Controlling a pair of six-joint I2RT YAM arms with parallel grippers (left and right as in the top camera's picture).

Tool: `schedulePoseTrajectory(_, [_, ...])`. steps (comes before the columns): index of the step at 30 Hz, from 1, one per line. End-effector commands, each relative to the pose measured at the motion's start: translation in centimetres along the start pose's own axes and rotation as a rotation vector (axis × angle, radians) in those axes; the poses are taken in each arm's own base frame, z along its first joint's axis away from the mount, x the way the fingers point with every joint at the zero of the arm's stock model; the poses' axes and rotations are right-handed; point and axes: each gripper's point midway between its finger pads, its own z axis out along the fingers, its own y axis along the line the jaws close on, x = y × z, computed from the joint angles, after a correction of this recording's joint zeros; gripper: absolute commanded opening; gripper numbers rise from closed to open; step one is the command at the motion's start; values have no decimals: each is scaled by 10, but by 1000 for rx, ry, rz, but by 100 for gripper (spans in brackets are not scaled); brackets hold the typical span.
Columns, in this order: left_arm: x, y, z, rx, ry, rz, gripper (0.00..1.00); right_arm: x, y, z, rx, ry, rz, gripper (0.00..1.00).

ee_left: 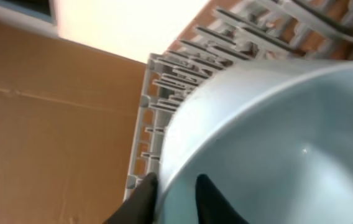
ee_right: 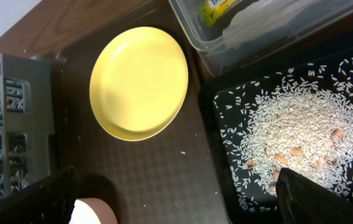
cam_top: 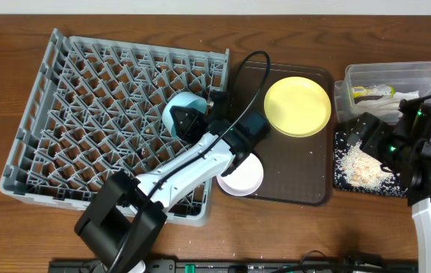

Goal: Sort waste into correct bins and load items into the dishwasher
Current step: 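Carry the light-blue bowl right and set it on the yellow plate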

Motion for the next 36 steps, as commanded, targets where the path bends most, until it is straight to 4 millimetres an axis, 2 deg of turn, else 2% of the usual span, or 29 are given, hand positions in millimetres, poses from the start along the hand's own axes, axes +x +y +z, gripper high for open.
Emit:
schedulePoseTrajectory(1, [11,-36,-6,192,69,-6,27,-4,2,-3,-6,-12,-4,99])
schedulePoseTrajectory(3, [15,-46,-10,256,91,-8,34,-4,2,-3,-6,-12,-4,99])
schedulePoseTrajectory(6, [19,-54,-18,334,114,-10,38,-4,2,-3,-6,-12,-4,99])
schedulePoseTrajectory(13, [23,-52,-38,497,142,-58,39,-5,1,-3,-6,-13,-4,99])
schedulePoseTrajectory(17, [25,-58,-53,616,163,-84,39,-4,1,-3,-5,-12,-4,99])
schedulePoseTrajectory(20, [26,-61,-57,645,172,-89,28,-4,2,-3,-6,-12,-4,99])
schedulePoseTrajectory(22, [25,-60,-56,640,170,-92,13,-4,2,-3,-6,-12,-4,99])
schedulePoseTrajectory(23, [24,-60,-55,634,167,-93,8,-4,2,-3,-6,-12,-4,99])
schedulePoseTrajectory(29, [20,-44,-44,526,129,-98,8,-4,2,-3,-6,-12,-4,99])
schedulePoseTrajectory(33, [18,-43,-43,518,124,-102,8,-4,2,-3,-6,-12,-4,99])
schedulePoseTrajectory(36, [11,-39,-45,521,122,-170,17,-4,2,-3,-6,-12,-4,99])
